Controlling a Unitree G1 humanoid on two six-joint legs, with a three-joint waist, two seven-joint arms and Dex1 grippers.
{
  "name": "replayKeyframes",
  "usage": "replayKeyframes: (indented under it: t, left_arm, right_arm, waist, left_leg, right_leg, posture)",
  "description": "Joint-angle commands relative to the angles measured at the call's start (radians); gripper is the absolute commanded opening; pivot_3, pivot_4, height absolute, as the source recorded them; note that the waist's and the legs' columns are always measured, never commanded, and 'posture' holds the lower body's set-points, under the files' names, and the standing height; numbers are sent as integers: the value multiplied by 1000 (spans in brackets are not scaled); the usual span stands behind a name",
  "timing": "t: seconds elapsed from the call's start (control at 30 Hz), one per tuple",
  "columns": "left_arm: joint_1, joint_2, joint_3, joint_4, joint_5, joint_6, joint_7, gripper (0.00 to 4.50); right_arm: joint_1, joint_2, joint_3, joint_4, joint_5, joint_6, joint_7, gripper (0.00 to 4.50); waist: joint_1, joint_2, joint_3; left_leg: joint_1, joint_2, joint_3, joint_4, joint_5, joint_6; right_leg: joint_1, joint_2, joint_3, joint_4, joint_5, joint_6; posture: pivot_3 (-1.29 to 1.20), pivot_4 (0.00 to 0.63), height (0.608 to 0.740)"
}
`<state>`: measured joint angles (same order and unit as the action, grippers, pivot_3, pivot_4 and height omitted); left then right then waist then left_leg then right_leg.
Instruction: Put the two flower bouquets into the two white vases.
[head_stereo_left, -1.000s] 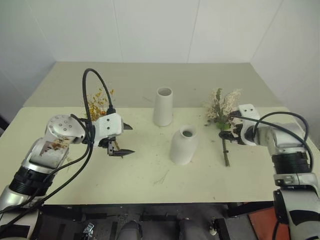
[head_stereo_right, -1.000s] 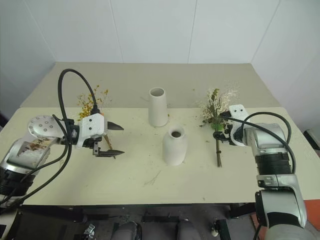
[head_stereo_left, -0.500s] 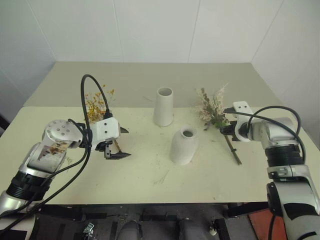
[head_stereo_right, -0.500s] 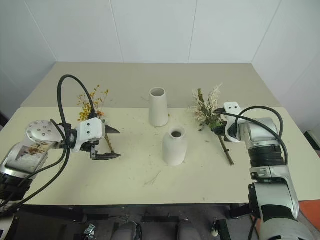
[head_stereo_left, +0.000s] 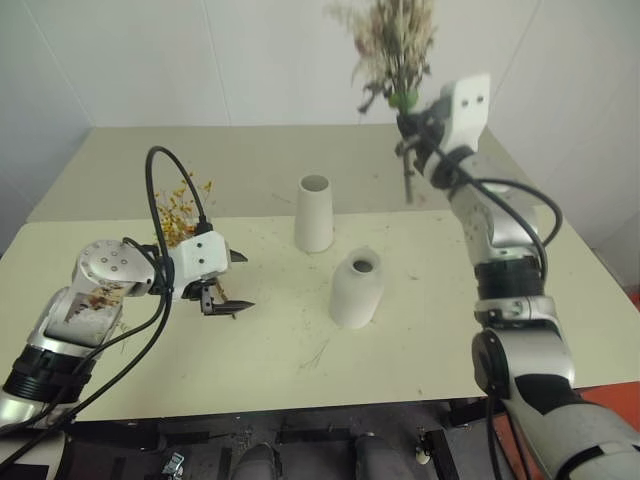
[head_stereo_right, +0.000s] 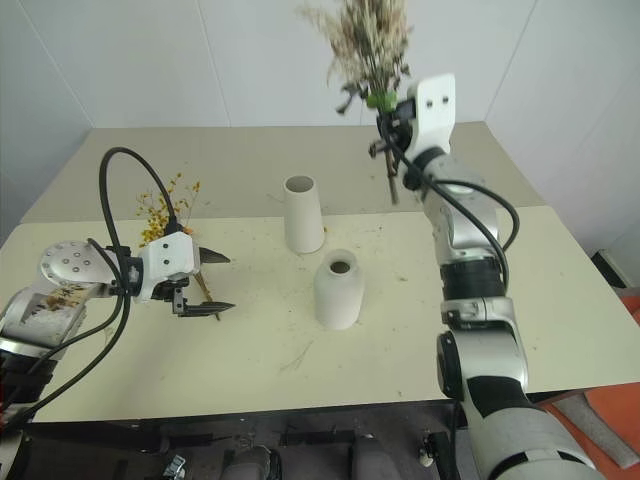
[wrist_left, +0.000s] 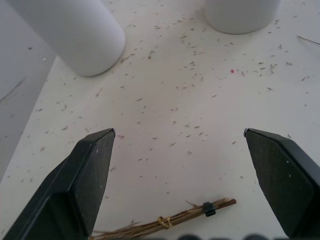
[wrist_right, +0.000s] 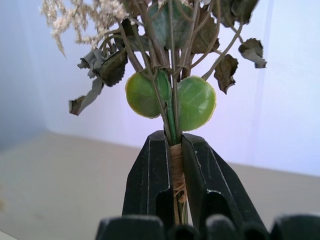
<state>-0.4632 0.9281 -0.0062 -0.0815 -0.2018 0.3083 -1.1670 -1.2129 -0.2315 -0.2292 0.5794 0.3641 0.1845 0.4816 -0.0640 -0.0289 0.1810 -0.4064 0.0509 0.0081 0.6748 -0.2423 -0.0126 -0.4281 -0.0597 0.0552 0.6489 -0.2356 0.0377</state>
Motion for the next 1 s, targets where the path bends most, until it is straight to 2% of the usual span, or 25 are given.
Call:
replayKeyframes:
  t: [0.03,0.17,0.4,0.63,1.0]
  left_arm:
    - [24,33,89,-32,-42,13,10,4500]
    - [79,65,136,-42,-52,25,15,4500]
    - [136,100,221,-99,-86,75,36,4500]
    - [196,121,255,-165,-101,123,58,4500]
    - [200,140,251,-184,-115,143,60,4500]
  right_arm:
    - [-85,24,-95,117,136,-85,161,169]
    - [-179,59,-153,334,192,-153,296,169]
    - [-260,111,-160,571,148,-296,372,169]
    - [-294,112,-188,669,123,-376,342,169]
    - [-266,137,-184,711,27,-523,232,169]
  waist:
    - [1,0,0]
    - [3,1,0]
    - [-4,1,1]
    - [-3,2,1]
    - [-6,2,1]
  left_leg:
    - [0,0,0,0,0,0]
    - [1,0,-1,-1,0,0]
    - [0,0,-1,-4,0,0]
    - [0,0,-1,-6,0,-1]
    - [1,0,-1,-7,1,-1]
  right_leg:
    - [0,0,0,0,0,0]
    - [2,-1,-2,0,0,0]
    - [1,0,-3,0,0,0]
    - [0,-1,-3,0,0,-1]
    - [0,-1,-3,0,1,-1]
  posture:
    - [0,150,740]
    - [0,150,740]
    - [0,150,740]
    - [0,150,740]
    - [0,150,740]
